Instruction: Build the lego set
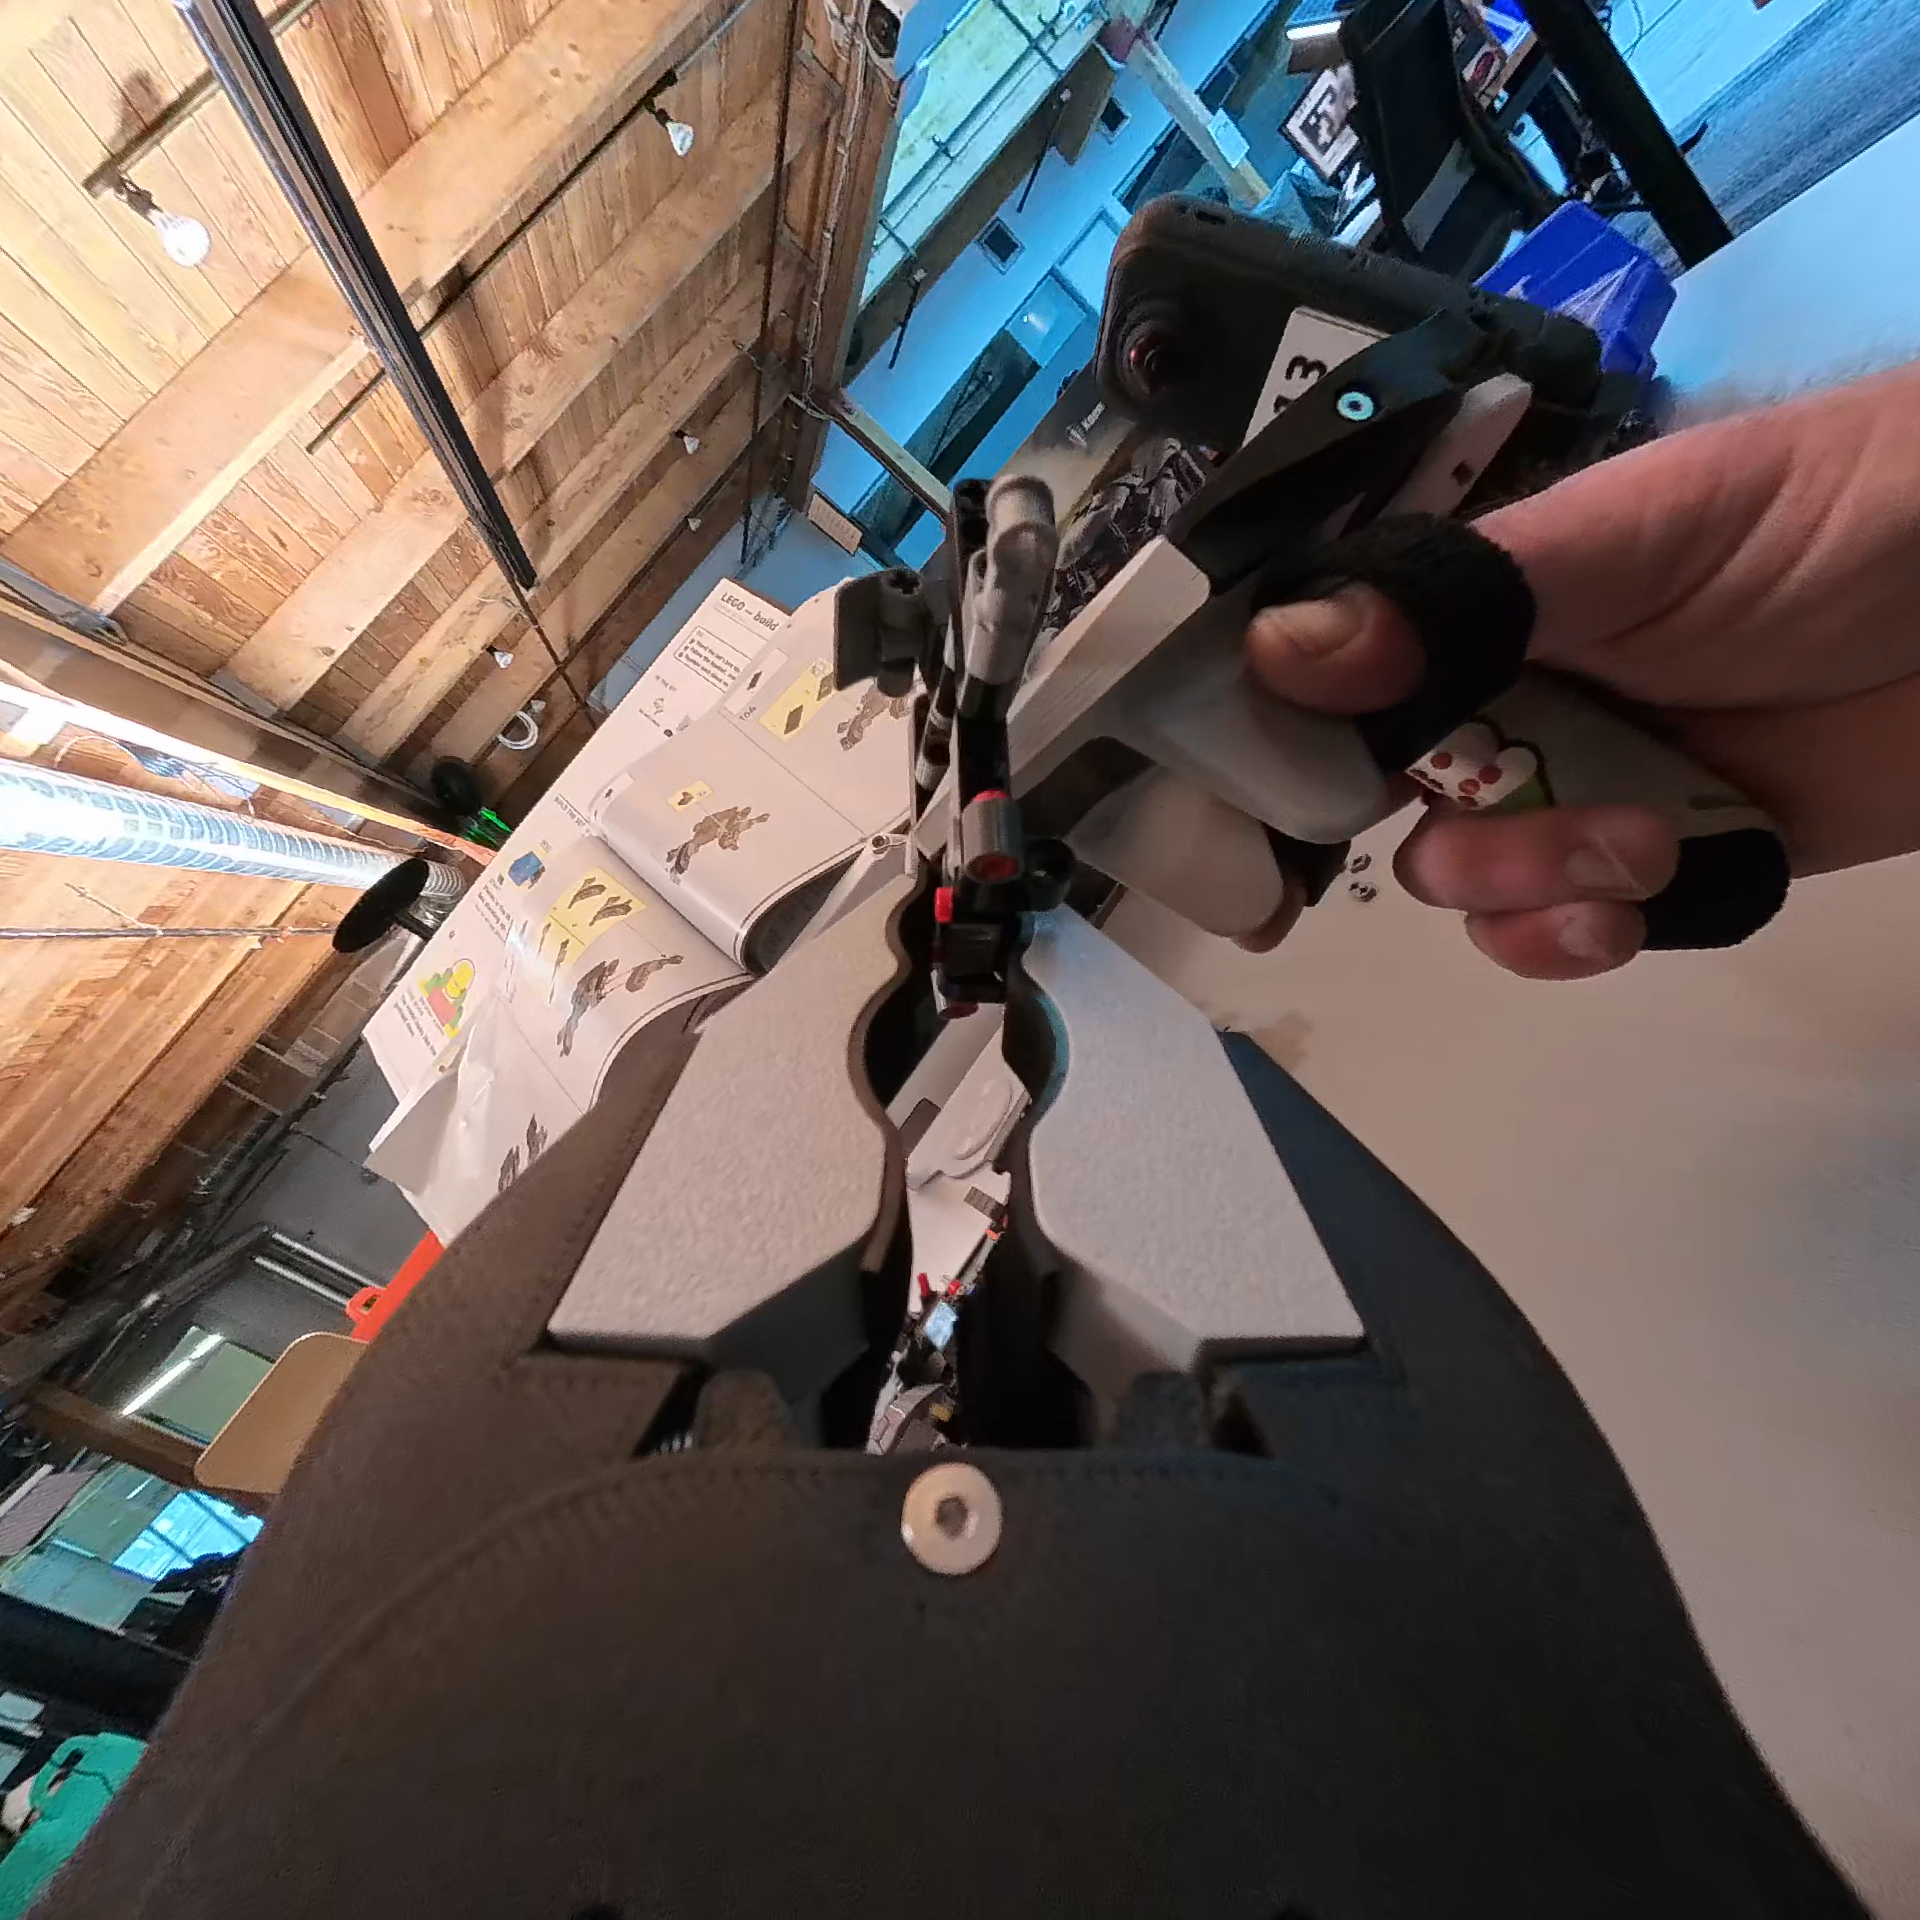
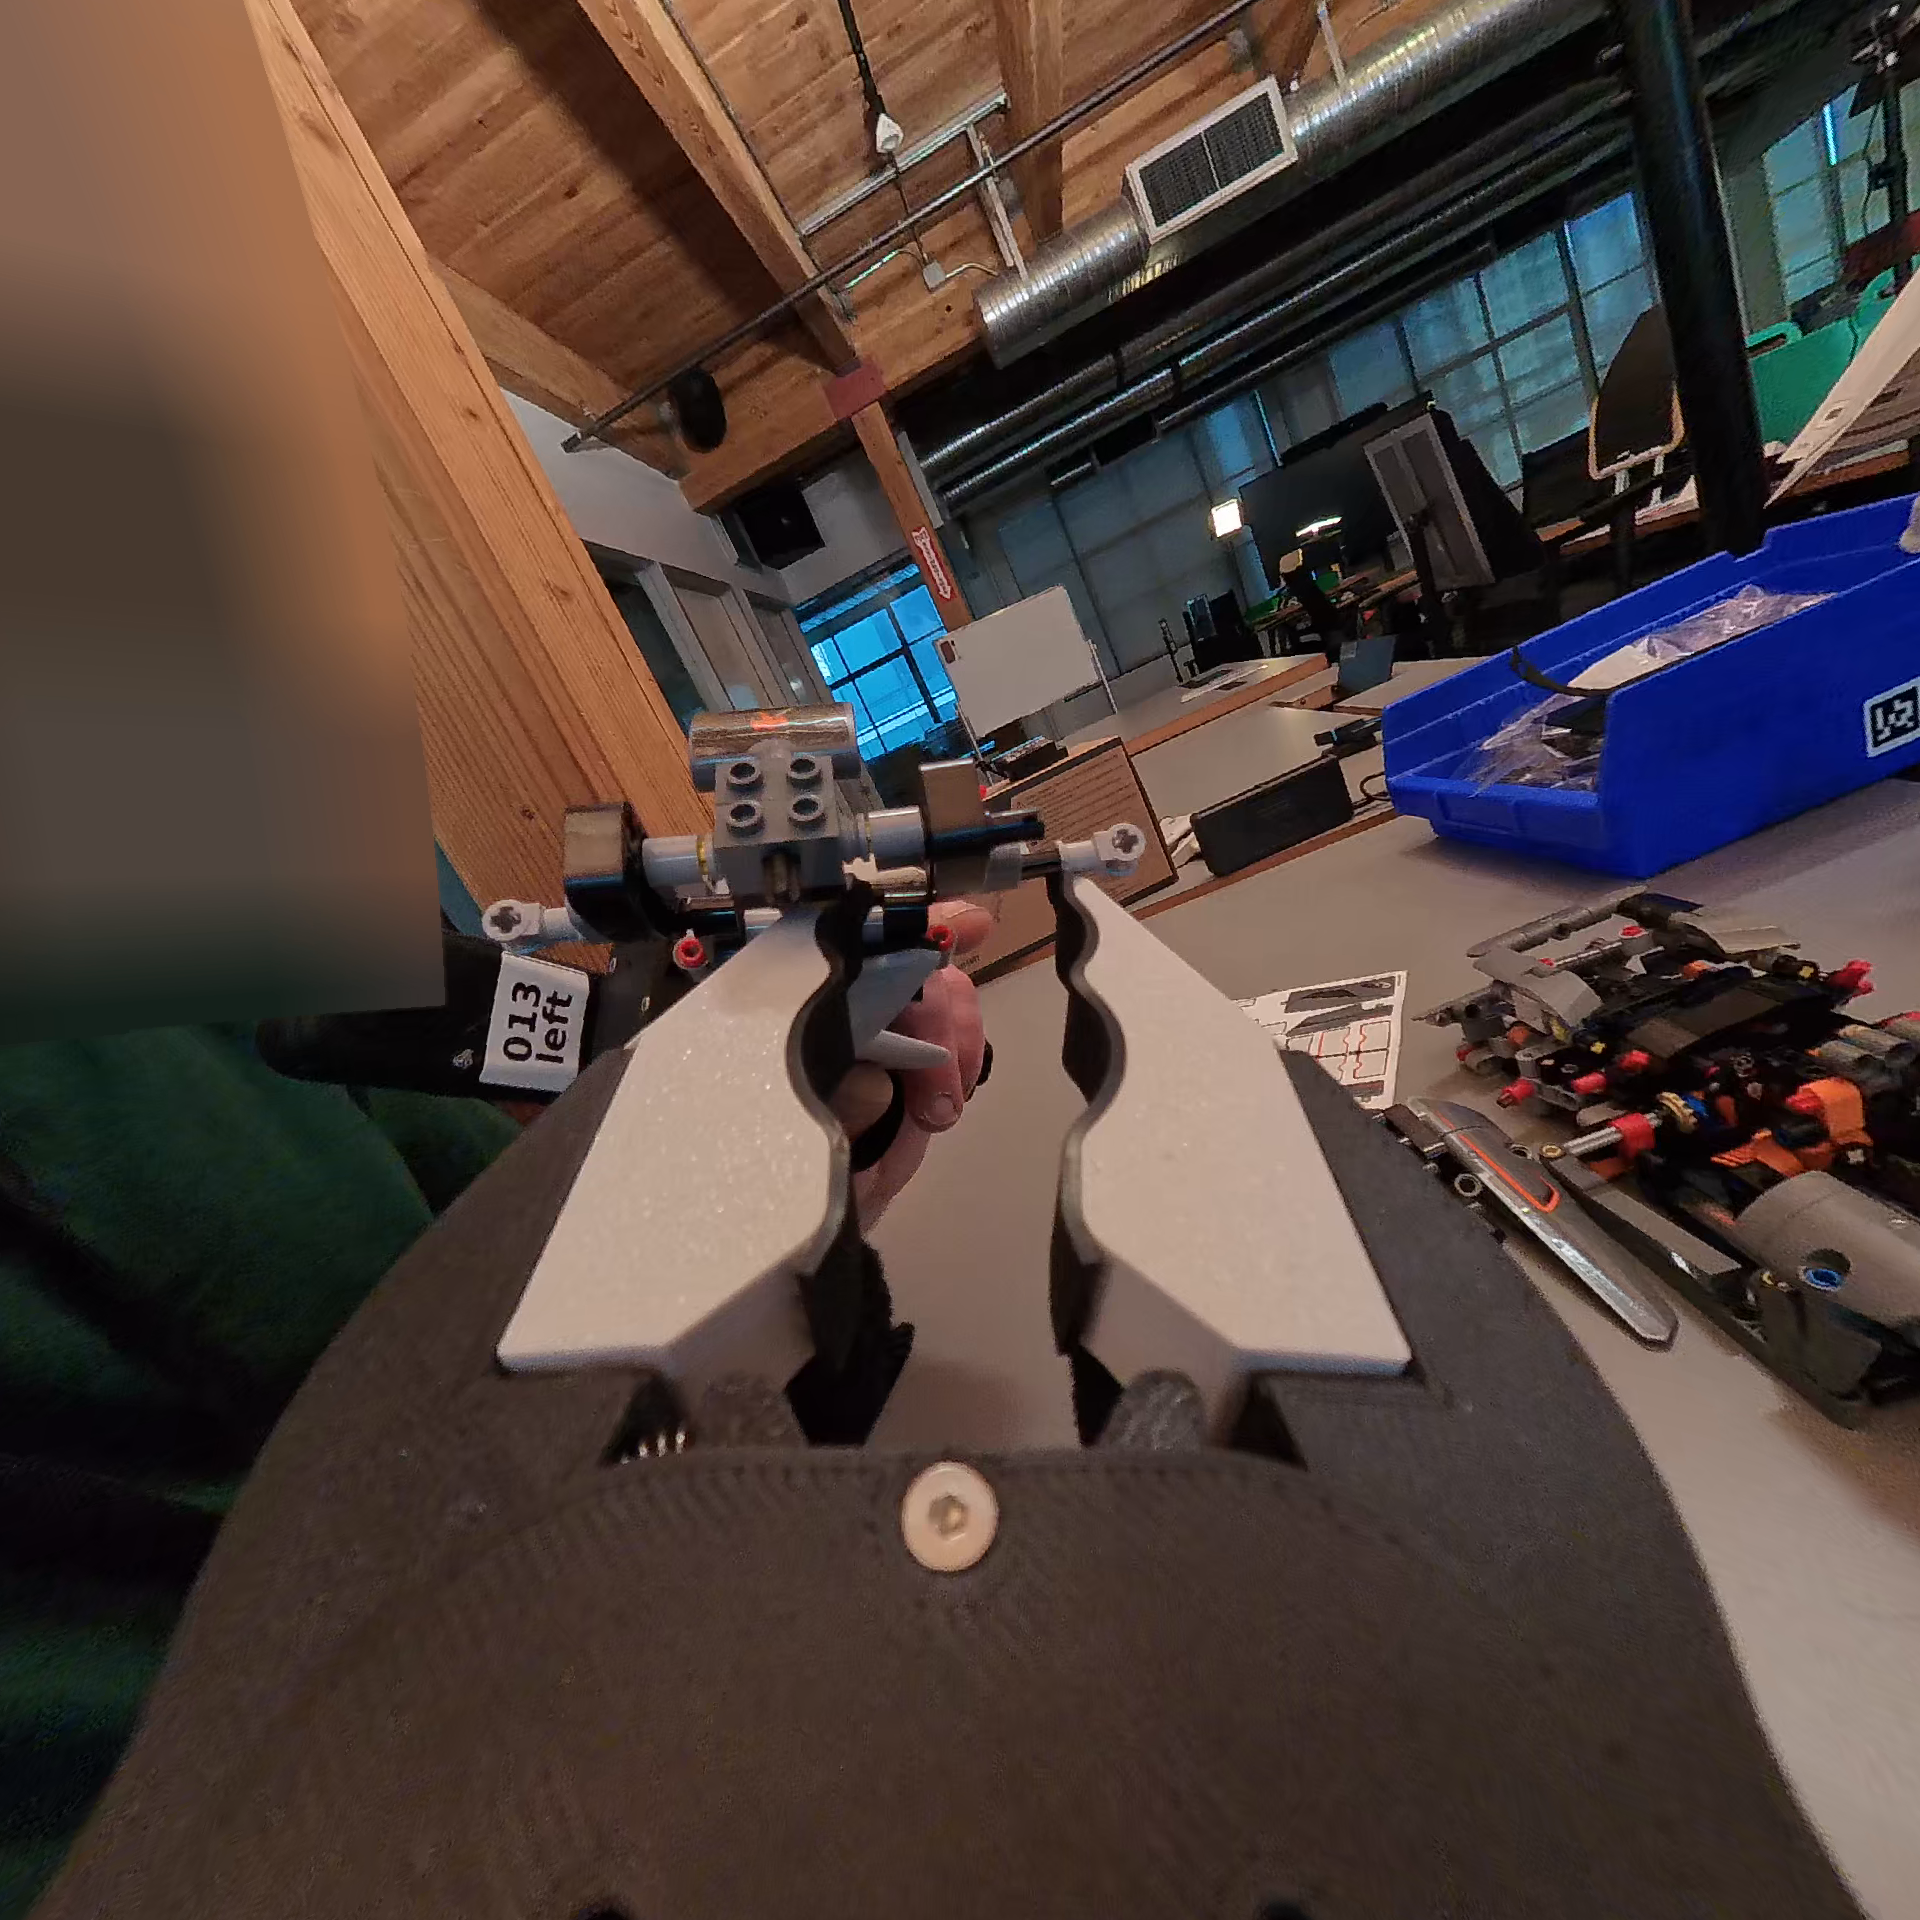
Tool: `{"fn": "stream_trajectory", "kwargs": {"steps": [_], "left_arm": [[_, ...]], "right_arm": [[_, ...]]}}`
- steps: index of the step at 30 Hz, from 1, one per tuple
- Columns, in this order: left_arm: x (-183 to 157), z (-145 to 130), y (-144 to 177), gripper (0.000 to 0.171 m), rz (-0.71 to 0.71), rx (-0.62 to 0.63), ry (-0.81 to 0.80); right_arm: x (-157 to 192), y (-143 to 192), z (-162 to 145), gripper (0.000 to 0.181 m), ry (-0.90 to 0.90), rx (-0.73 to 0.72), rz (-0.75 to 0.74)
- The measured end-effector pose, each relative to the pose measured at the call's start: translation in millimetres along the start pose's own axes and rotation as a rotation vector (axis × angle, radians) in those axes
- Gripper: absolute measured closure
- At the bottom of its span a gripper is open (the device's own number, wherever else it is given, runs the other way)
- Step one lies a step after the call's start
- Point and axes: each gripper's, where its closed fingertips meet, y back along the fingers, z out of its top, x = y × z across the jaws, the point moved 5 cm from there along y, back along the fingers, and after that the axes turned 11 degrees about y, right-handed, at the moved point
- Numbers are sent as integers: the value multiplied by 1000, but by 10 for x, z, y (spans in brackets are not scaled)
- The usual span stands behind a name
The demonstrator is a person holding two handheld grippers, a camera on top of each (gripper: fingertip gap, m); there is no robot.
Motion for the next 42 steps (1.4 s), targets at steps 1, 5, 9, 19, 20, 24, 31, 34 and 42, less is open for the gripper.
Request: {"fn": "stream_trajectory", "kwargs": {"steps": [1,5,9,19,20,24,31,34,42], "left_arm": [[-3,3,-2,165,4,-1,-2],[-1,3,-13,165,6,-2,6],[-8,-5,-23,165,5,-2,3],[13,-20,-32,165,3,9,24],[34,-5,-25,165,4,-1,32],[42,26,-18,165,1,-7,12],[-14,71,0,165,-6,-18,16],[-27,87,10,165,-10,-22,12],[-44,110,2,165,-14,-26,15]], "right_arm": [[-4,4,2,145,5,-1,-4],[-15,3,3,144,-5,-3,0],[-38,5,-18,142,-33,-13,5],[-42,103,-83,134,-146,-36,43],[-52,135,-94,136,-148,-44,29],[-46,208,-19,135,-91,-79,-21],[43,92,42,144,-8,-64,-5],[96,69,39,148,5,-56,16],[142,82,40,145,38,-44,7]]}}
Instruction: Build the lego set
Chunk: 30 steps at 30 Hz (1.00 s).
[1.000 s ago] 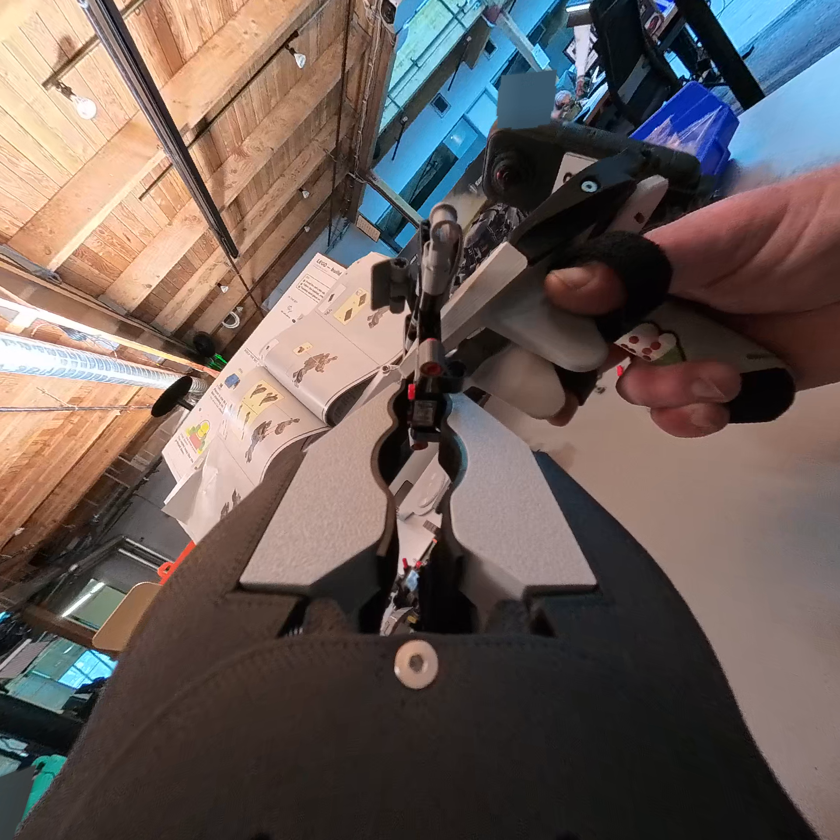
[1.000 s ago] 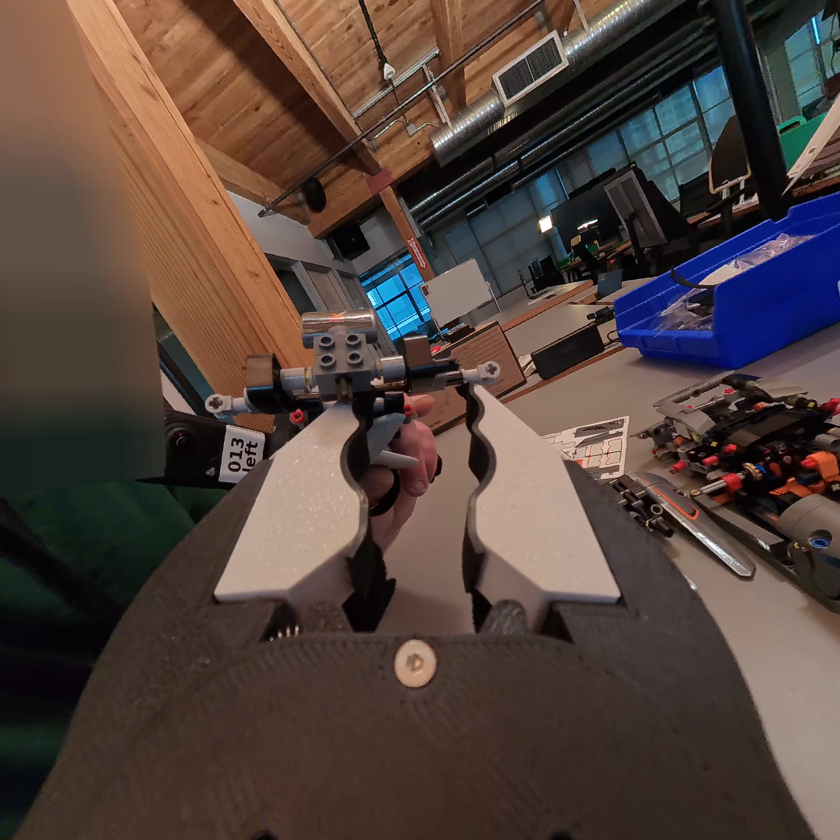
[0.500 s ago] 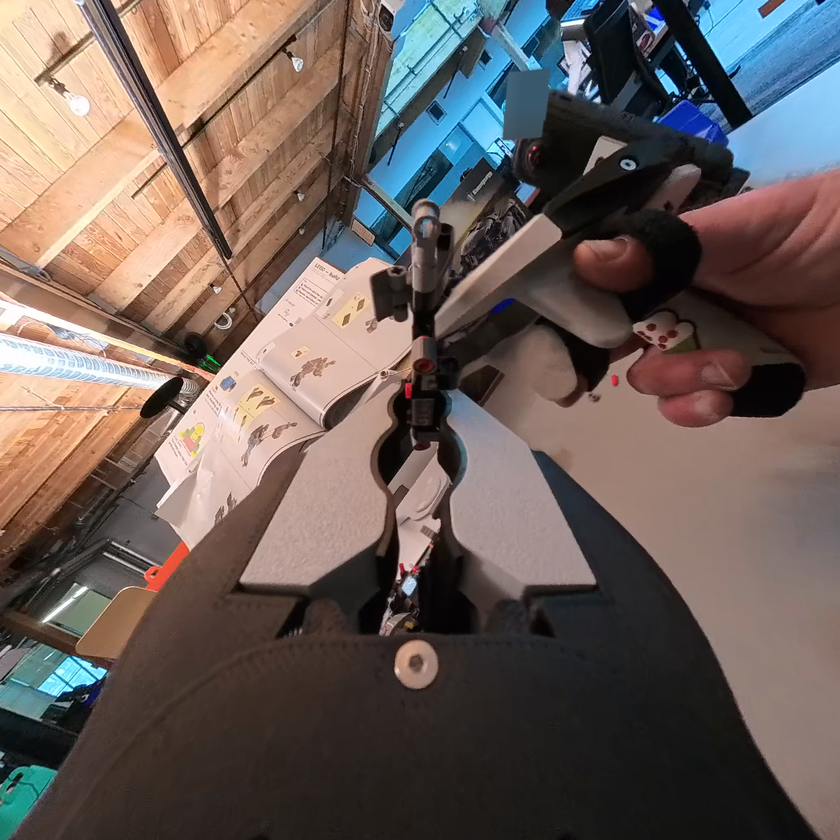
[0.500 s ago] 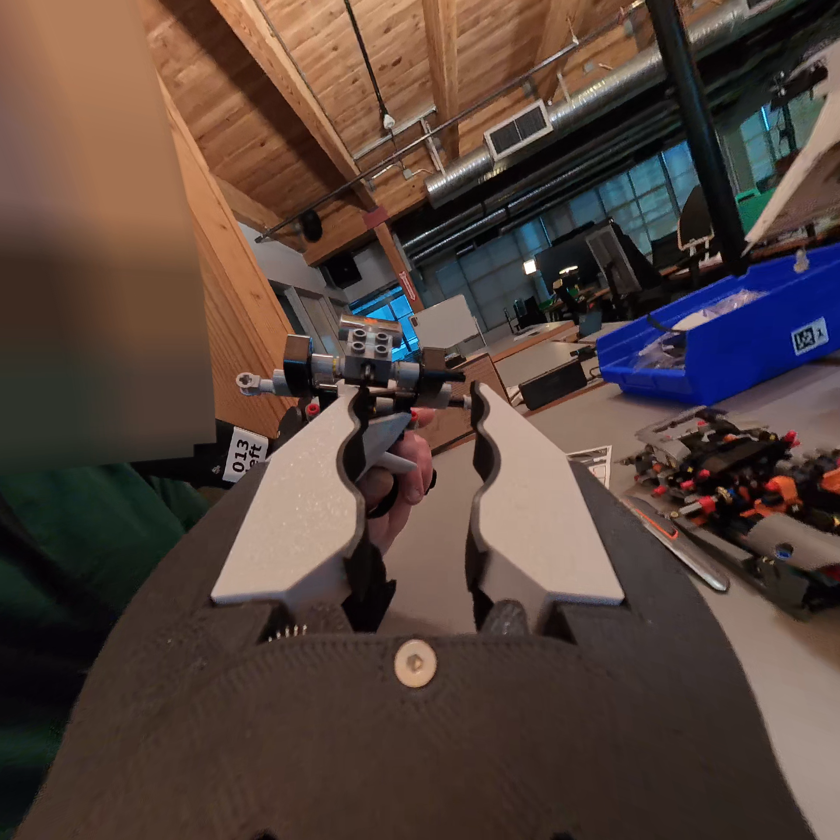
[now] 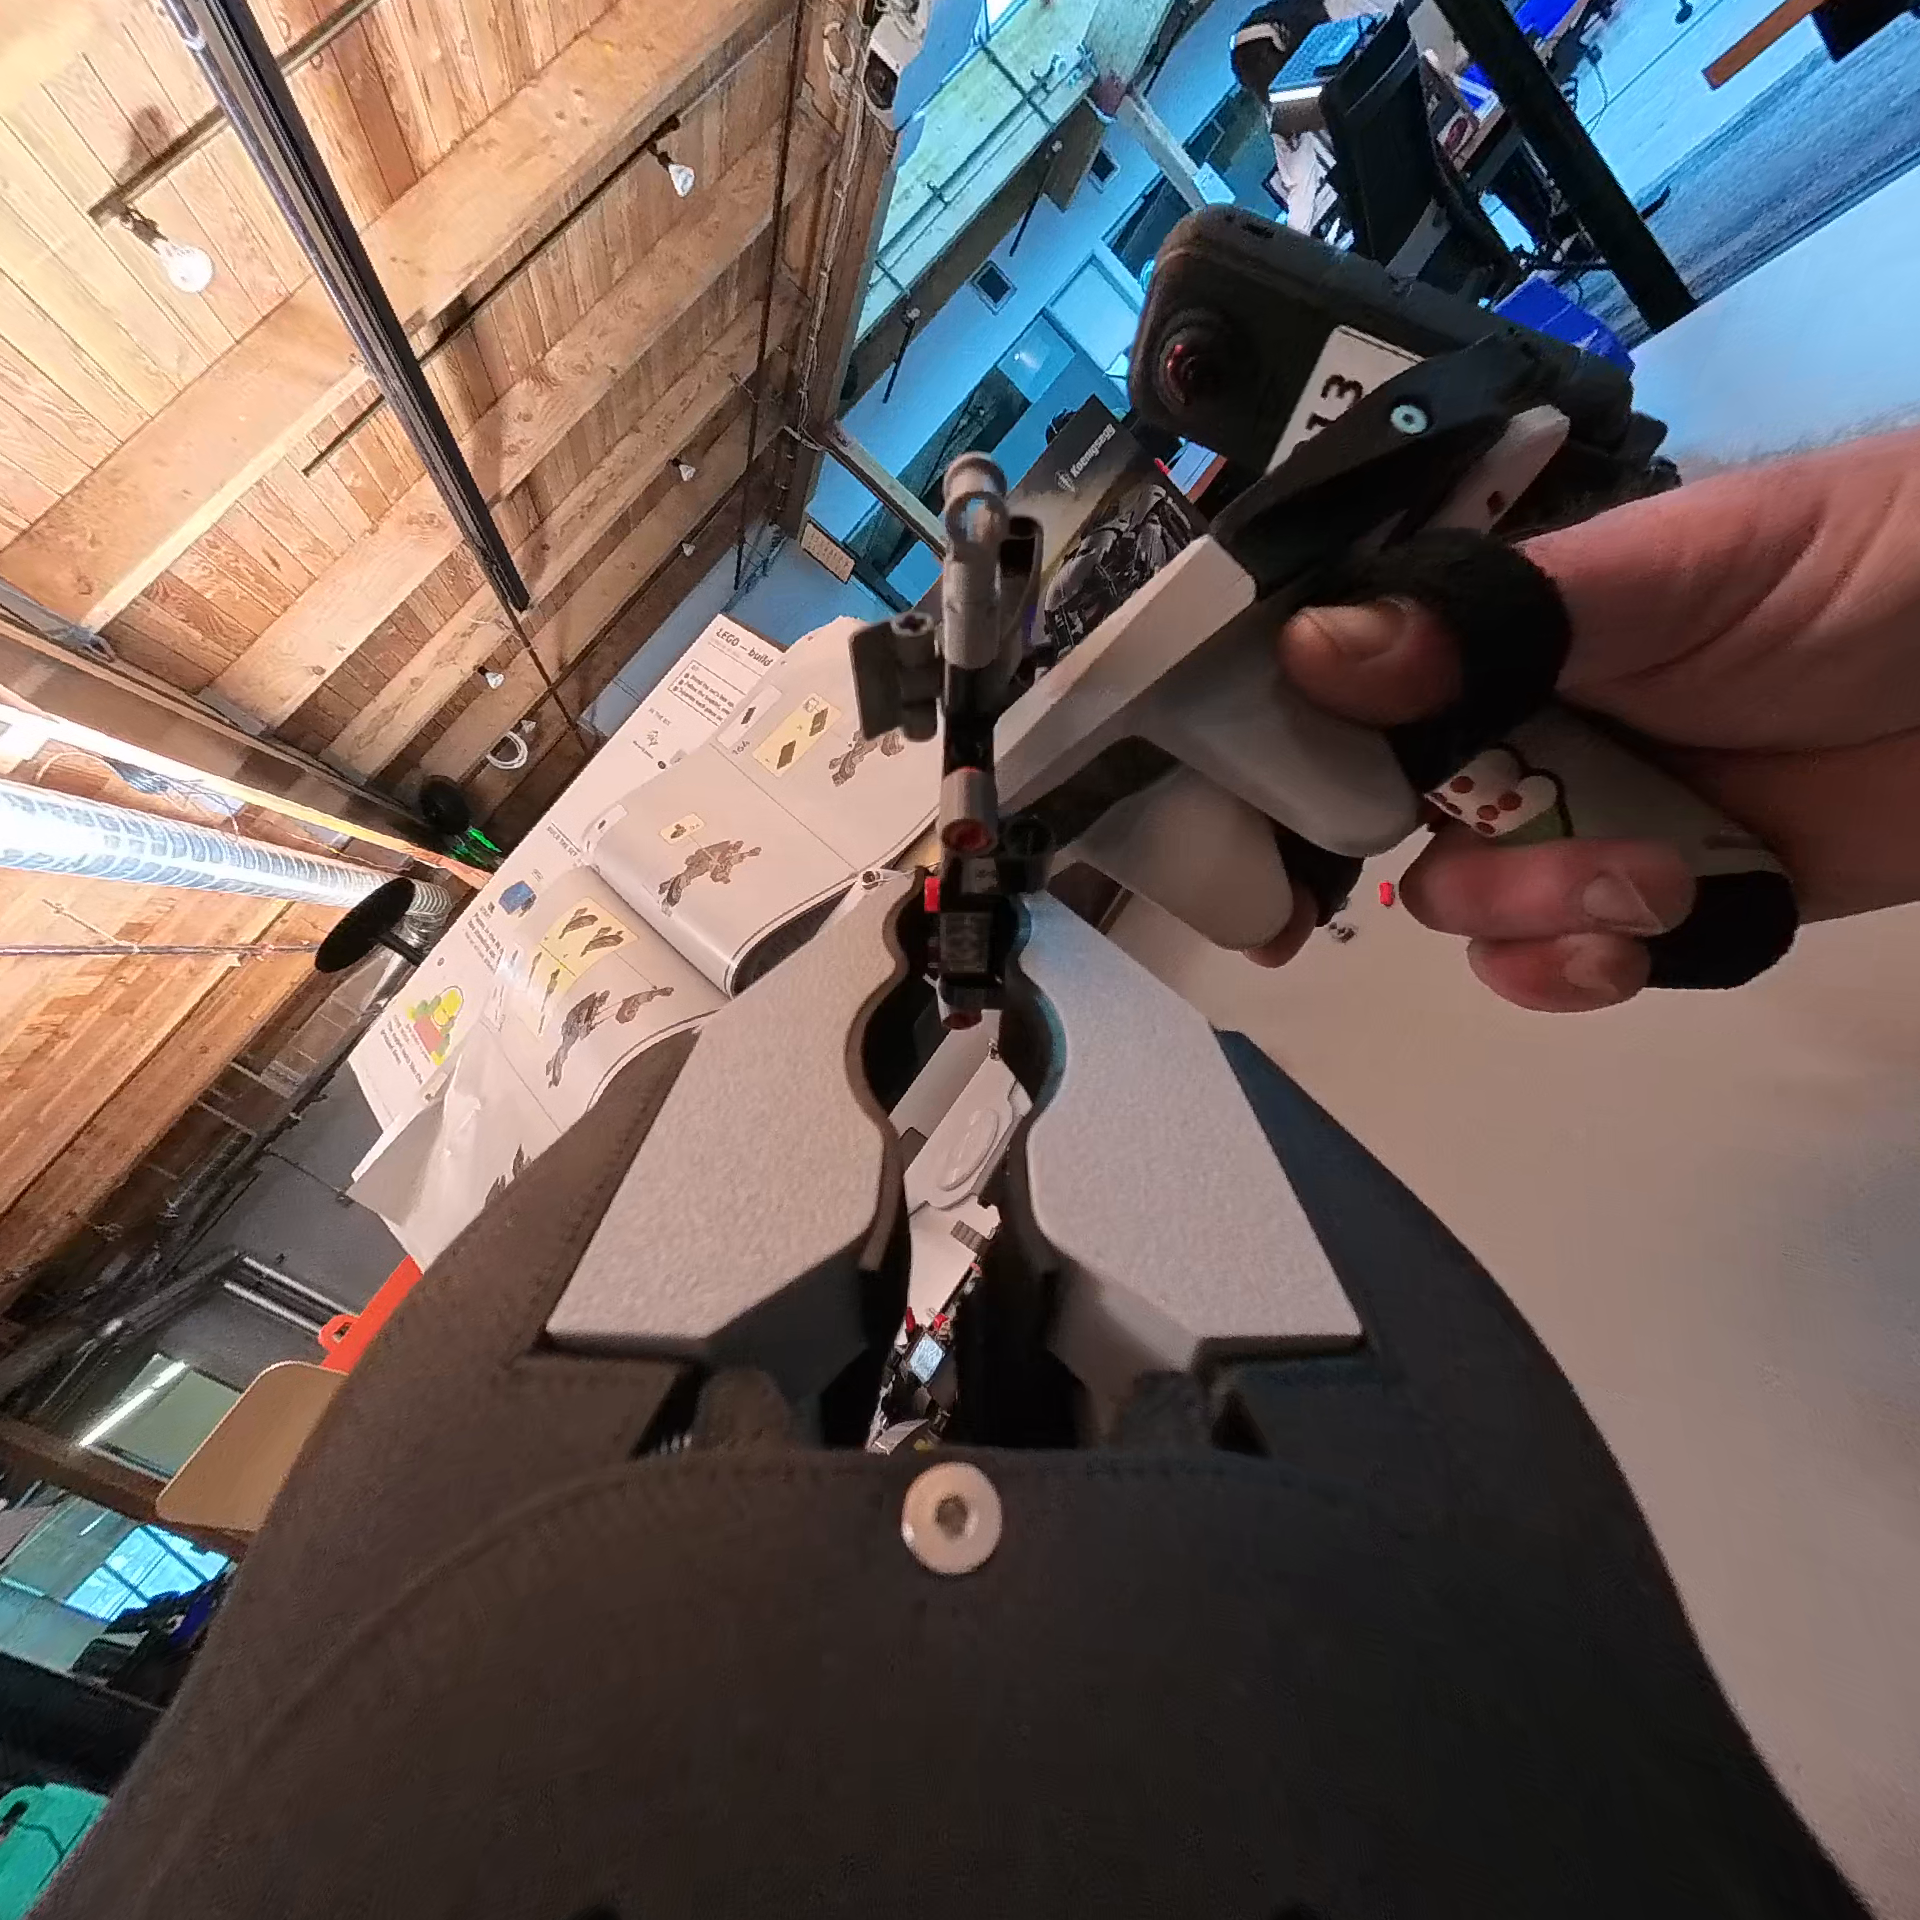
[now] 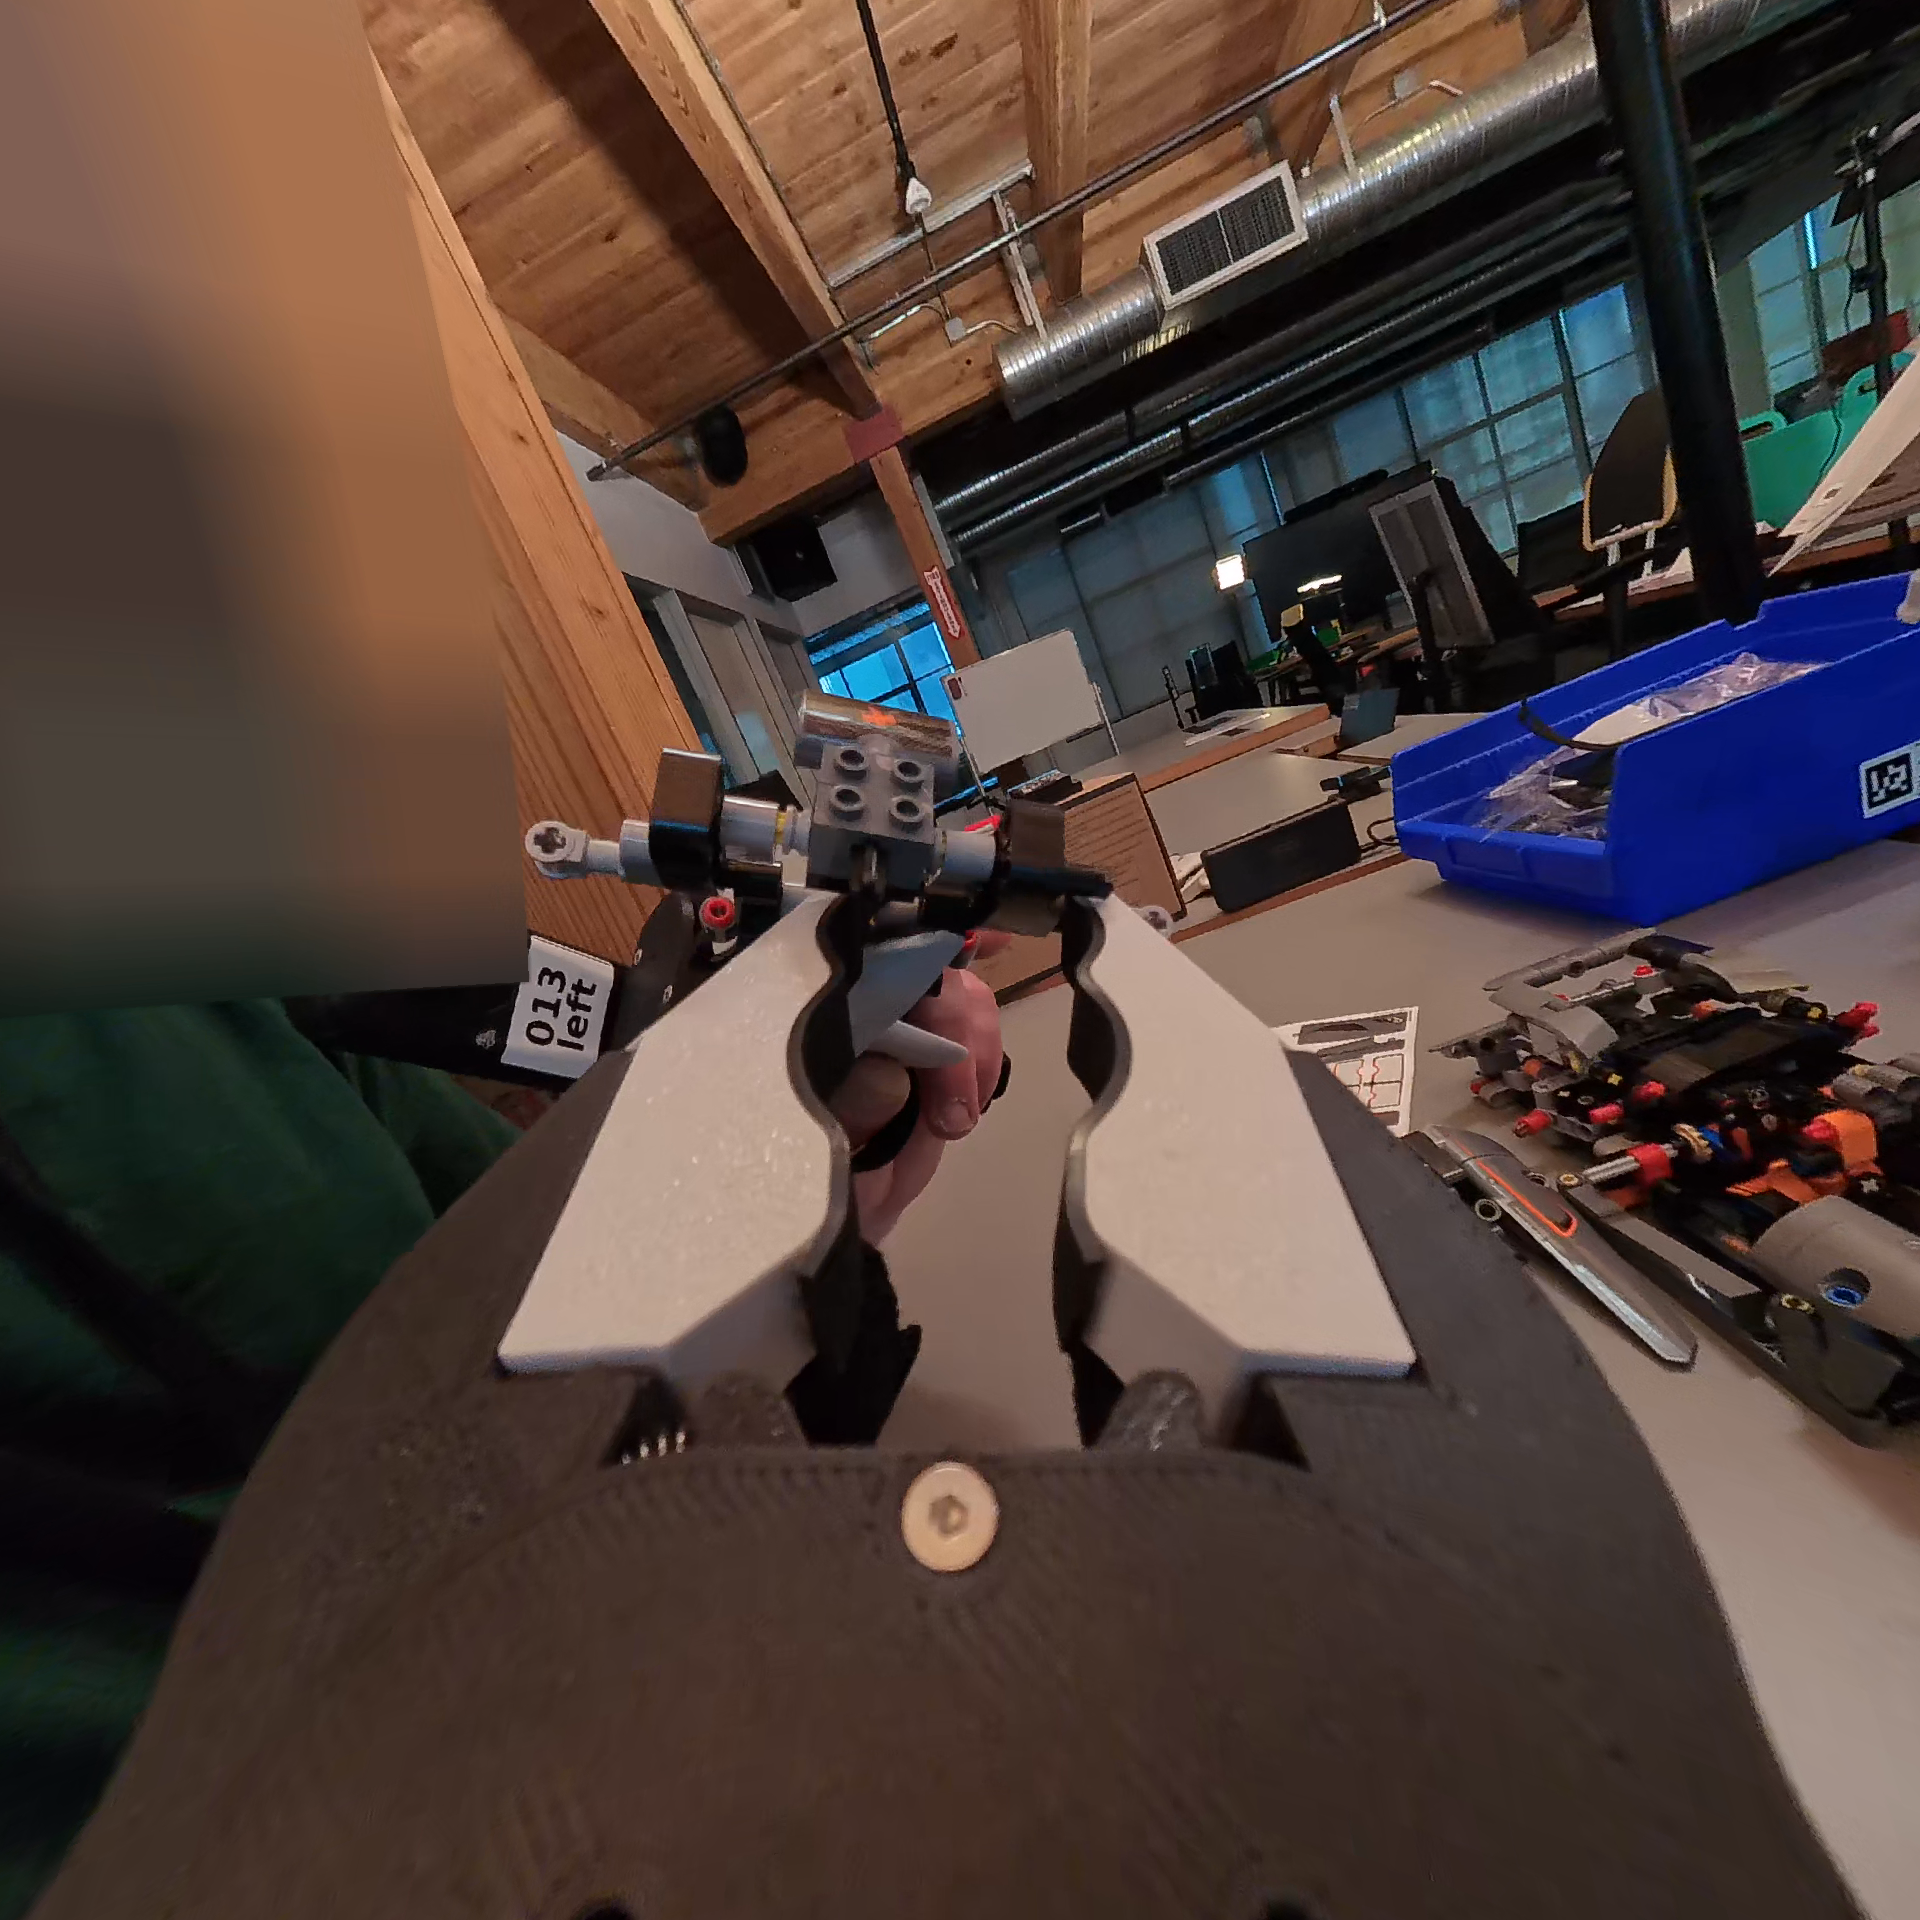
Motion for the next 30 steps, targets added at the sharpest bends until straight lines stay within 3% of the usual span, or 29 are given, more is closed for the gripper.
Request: {"fn": "stream_trajectory", "kwargs": {"steps": [18,22,30], "left_arm": [[-71,20,-59,165,-10,-5,-8],[-85,42,-63,165,-3,-8,-42],[-93,65,-64,165,-9,-15,-57]], "right_arm": [[-69,83,-36,149,-91,-57,37],[-147,99,-47,125,-98,-47,-30],[-151,81,-57,120,-156,-28,15]]}}
